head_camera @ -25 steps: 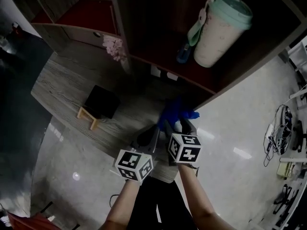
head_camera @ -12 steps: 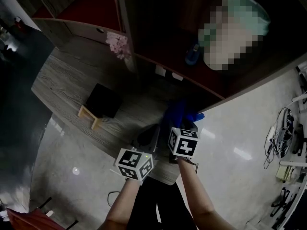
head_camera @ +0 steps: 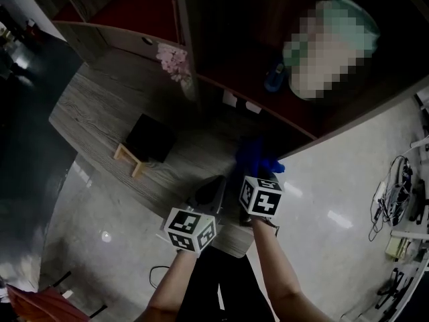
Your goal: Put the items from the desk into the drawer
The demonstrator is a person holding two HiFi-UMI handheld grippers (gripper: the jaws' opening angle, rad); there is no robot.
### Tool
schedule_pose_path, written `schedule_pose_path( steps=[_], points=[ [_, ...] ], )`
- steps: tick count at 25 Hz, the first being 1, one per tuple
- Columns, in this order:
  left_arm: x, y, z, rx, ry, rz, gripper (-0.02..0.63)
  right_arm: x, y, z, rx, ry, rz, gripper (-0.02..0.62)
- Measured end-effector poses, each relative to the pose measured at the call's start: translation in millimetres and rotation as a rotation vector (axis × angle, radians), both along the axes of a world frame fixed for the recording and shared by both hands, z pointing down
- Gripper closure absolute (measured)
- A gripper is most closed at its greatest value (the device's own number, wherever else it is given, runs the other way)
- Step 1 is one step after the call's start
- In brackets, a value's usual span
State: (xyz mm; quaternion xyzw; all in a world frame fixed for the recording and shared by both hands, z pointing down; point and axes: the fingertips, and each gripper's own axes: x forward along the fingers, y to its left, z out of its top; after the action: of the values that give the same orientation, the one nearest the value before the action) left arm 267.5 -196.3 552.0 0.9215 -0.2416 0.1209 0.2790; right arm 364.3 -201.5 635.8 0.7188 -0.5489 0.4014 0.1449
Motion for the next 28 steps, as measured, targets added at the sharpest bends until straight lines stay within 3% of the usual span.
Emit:
schedule_pose_path(
  steps=[16, 28],
  points=[
    [-15.3, 16.1, -16.9, 0.005, 0.009, -0.018, 0.595, -7.2, 8.2, -30.3, 0.021, 0.08, -0.073, 0.506],
    [-30.2, 38.1, -50.4, 0.053, 0.019, -0.034, 0.595, -21.5, 29.4, -68.3, 0.063, 0.105, -0.108, 0.508]
  ],
)
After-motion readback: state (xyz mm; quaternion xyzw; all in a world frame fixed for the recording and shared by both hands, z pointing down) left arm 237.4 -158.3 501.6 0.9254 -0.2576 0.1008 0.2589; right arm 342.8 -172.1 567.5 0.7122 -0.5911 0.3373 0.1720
